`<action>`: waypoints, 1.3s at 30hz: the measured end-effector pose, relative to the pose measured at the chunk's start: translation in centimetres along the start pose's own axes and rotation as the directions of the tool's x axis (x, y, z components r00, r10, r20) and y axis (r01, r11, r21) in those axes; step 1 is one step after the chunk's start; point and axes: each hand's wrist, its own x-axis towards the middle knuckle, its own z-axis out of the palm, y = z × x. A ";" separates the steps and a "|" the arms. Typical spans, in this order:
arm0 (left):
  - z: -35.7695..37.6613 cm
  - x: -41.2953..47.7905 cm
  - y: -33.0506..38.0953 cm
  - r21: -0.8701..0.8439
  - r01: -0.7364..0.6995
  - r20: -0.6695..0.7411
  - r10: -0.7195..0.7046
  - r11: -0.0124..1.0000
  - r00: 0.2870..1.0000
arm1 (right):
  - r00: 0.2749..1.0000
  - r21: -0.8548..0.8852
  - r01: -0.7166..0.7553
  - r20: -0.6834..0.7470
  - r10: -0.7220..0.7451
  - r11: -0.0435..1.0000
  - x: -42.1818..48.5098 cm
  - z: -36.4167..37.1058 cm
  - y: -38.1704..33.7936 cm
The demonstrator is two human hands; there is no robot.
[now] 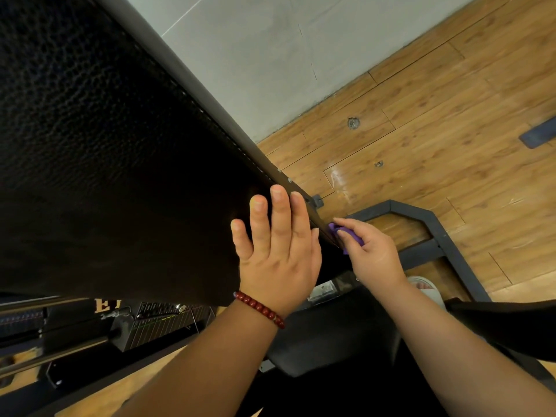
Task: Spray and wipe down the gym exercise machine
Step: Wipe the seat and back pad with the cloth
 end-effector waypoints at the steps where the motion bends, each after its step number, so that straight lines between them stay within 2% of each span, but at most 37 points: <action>1: 0.0 -0.1 0.0 0.002 -0.003 -0.002 0.003 1.000 1.000 | 1.000 0.003 0.000 -0.008 0.000 1.000 0.2 -0.2 -0.1; 3: 0.1 -0.1 0.0 0.011 0.000 0.001 0.000 1.000 1.000 | 0.999 0.009 0.037 -0.002 -0.037 0.999 0.4 0.0 -0.9; 4: 0.0 0.0 0.0 0.010 0.003 0.005 -0.003 1.000 1.000 | 0.999 0.051 0.031 0.021 -0.032 0.998 0.4 0.2 -1.4; 5: 0.0 0.0 0.1 0.007 0.006 0.006 -0.006 1.000 1.000 | 0.998 0.169 -0.019 0.058 0.010 0.985 0.3 0.4 -1.8; 6: 0.1 -0.1 0.1 0.006 0.006 0.002 -0.006 1.000 1.000 | 0.993 0.327 -0.103 0.095 0.076 0.939 0.1 0.4 -2.3; 8: 0.2 -0.2 0.1 0.008 0.001 -0.002 -0.001 1.000 1.000 | 0.963 0.583 -0.269 0.157 0.219 0.766 0.2 0.1 -2.9; 9: 0.2 -0.2 0.1 0.007 -0.001 -0.002 0.001 1.000 1.000 | 0.950 0.649 -0.308 0.176 0.256 0.696 0.3 -0.2 -2.9; 11: 0.2 -0.1 0.1 0.010 -0.004 -0.004 0.004 1.000 1.000 | 0.925 0.688 -0.373 0.230 0.301 0.622 0.4 -0.6 -3.0; 13: 0.3 -0.1 0.1 0.017 0.001 -0.005 -0.001 1.000 1.000 | 0.913 0.645 -0.404 0.246 0.324 0.649 0.5 -0.5 -3.1; 17: 0.3 -0.2 0.1 0.018 -0.008 0.001 0.008 1.000 1.000 | 0.966 0.422 -0.257 0.144 0.216 0.869 0.3 -0.4 -3.3; 20: 0.3 -0.3 0.1 0.016 -0.009 0.005 0.009 1.000 1.000 | 0.977 0.355 -0.210 0.101 0.186 0.911 0.5 -0.5 -3.0; 23: 0.3 -0.3 0.1 0.017 -0.010 0.000 0.010 1.000 1.000 | 0.987 0.141 -0.160 0.037 0.156 0.977 0.9 -0.4 -2.9; 24: 0.4 -0.3 0.1 0.016 -0.010 -0.005 0.010 1.000 1.000 | 0.986 0.127 -0.163 0.047 0.158 0.978 1.0 -0.4 -2.9; 27: 0.4 -0.2 0.2 0.022 -0.011 -0.009 0.012 1.000 1.000 | 0.967 0.261 -0.243 0.136 0.214 0.934 1.4 -0.3 -3.3; 36: 0.6 -0.3 0.2 0.026 -0.015 -0.013 0.015 1.000 1.000 | 0.996 -0.021 -0.060 0.072 0.061 0.998 2.0 0.6 -3.6; 37: 0.6 -0.3 0.2 0.029 -0.015 -0.008 0.015 0.999 1.000 | 0.994 -0.049 -0.069 0.078 0.073 0.996 2.1 0.8 -3.2; 39: 0.5 -0.3 0.2 0.025 -0.011 0.000 0.011 1.000 1.000 | 0.975 -0.068 -0.179 0.119 0.186 0.982 2.4 0.8 -2.4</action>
